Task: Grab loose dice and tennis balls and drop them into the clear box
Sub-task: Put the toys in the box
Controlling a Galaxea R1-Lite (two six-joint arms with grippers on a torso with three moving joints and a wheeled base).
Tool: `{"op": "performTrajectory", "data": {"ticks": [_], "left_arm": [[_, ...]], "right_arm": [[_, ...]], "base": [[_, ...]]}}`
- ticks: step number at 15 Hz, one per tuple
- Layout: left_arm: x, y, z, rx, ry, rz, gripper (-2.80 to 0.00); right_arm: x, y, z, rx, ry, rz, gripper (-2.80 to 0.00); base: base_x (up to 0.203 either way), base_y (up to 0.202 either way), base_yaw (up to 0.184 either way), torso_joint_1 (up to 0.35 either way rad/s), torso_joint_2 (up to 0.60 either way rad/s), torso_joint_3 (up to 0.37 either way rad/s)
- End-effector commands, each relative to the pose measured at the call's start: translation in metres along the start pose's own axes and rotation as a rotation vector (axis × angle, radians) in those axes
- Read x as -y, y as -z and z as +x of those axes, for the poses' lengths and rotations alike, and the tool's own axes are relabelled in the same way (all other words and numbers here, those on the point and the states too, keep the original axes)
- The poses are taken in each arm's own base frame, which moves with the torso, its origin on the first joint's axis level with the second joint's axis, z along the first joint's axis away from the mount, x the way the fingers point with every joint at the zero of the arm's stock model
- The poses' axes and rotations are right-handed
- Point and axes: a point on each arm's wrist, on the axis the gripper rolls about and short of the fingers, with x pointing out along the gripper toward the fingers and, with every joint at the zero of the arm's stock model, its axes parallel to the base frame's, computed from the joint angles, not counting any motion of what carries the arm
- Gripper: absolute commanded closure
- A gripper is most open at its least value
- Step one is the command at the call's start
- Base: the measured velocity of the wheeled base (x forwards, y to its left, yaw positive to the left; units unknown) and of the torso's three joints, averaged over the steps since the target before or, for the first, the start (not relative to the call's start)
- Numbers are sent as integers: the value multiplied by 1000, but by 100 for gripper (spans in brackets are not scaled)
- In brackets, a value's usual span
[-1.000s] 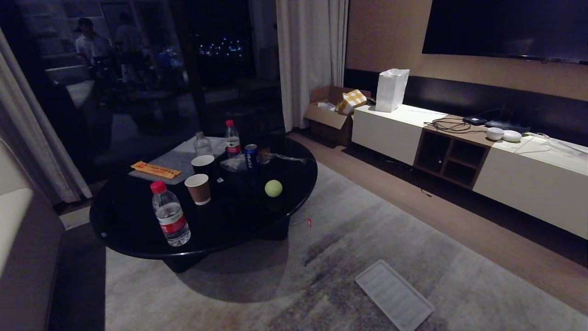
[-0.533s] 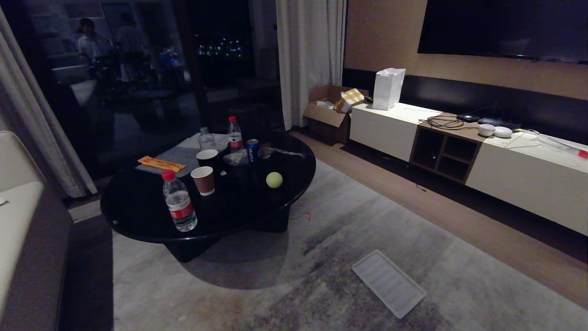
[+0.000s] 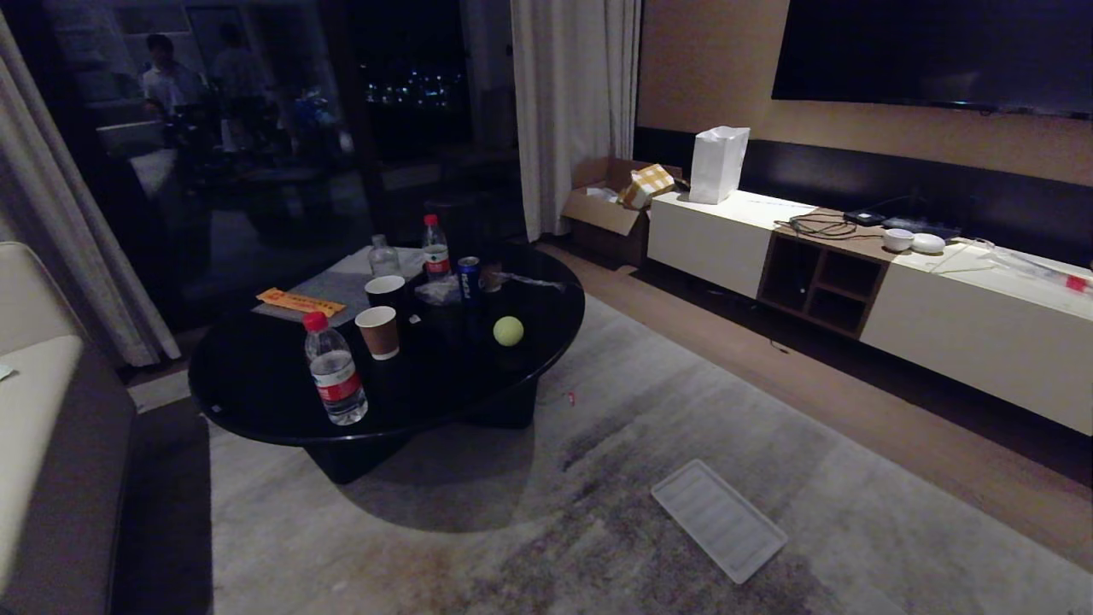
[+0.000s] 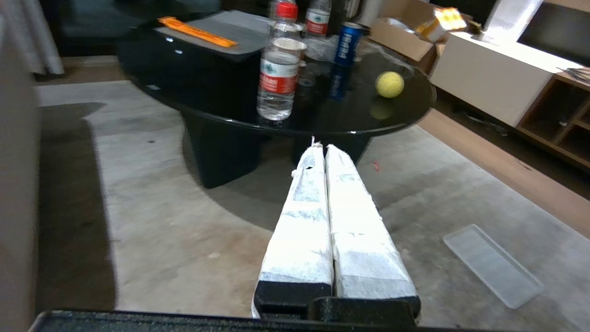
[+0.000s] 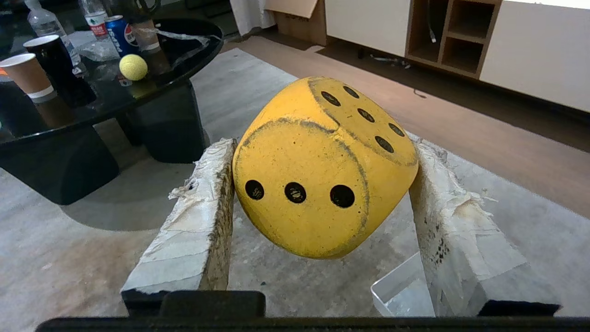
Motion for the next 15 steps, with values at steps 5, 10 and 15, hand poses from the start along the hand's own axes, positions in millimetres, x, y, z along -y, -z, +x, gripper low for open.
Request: {"op": "performTrajectory", "data": {"ticks": [5, 10, 15], "left_arm": [[0, 0, 0, -3, 0, -1, 0], [0, 0, 0, -3, 0, -1, 0], [0, 0, 0, -1, 0, -1, 0]], "right_arm": [[0, 0, 0, -2, 1, 0, 0], [0, 0, 0, -3, 0, 0, 0], [0, 0, 0, -3, 0, 0, 0]], "base": [[-2, 5, -137, 4, 3, -2], [2, 11, -159, 3, 2, 2], [1, 7, -110, 2, 2, 0]]}}
